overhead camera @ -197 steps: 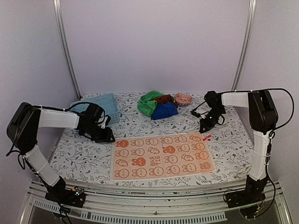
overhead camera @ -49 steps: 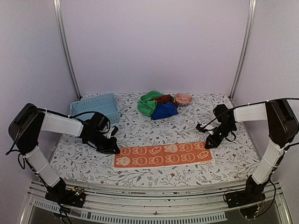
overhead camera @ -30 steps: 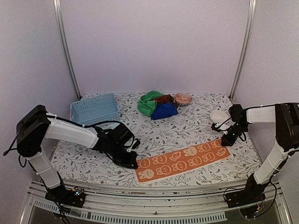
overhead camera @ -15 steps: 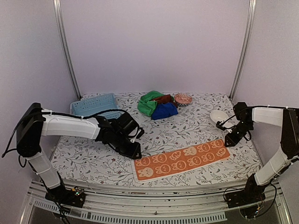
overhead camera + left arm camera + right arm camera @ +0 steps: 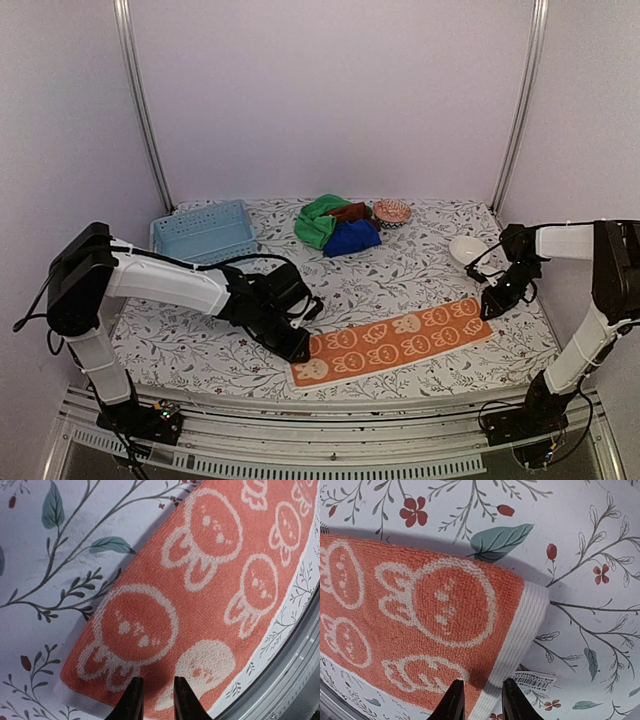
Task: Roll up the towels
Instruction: Adjust the towel at the center of the board.
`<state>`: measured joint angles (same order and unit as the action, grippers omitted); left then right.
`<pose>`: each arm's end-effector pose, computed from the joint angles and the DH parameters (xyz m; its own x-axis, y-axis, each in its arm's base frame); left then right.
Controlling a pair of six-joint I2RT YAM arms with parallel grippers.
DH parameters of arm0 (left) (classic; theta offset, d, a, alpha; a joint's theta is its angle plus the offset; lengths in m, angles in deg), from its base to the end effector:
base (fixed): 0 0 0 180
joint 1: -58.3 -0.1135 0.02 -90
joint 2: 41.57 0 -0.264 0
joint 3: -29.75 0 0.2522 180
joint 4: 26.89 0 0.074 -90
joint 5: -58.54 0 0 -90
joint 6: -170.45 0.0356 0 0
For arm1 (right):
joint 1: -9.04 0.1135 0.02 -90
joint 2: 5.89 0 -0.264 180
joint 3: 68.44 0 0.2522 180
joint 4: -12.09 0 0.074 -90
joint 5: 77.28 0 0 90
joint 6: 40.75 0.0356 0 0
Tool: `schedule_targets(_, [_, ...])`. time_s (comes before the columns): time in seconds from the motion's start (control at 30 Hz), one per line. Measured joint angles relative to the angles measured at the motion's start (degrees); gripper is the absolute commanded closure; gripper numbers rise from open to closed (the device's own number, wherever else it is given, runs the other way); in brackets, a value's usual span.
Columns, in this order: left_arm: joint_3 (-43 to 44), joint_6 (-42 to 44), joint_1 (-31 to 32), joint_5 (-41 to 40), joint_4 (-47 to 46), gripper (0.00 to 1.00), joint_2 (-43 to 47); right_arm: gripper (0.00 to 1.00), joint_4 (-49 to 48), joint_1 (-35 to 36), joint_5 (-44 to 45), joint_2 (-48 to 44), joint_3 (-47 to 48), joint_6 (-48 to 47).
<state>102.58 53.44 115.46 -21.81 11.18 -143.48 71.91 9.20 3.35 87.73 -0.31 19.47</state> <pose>0.1779 -0.2866 0.1487 -0.8374 0.4718 -0.2758 0.5425 0.7792 -0.3140 0.2732 0.0066 0.1597 -0.8570 -0.4924 -0.1516 -0.5090 0.8549 0.1002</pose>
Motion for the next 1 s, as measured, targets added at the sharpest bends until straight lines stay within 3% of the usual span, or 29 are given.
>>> schedule_targets(0.33, [-3.54, 0.24, 0.00, 0.17, -3.82, 0.77, 0.09, 0.77, 0.66, -0.50, -0.02, 4.72, 2.40, 1.07])
schedule_targets(0.73, [-13.97, -5.90, 0.00, 0.39, -12.48, 0.83, 6.43, 0.77, 1.36, 1.51, -0.87, 11.72, 10.80, 1.09])
schedule_targets(1.0, [-16.33, -8.87, 0.00, 1.05, -11.50, 0.83, 9.07, 0.71, 0.15, 4.42, -1.27, 14.01, 13.66, 1.79])
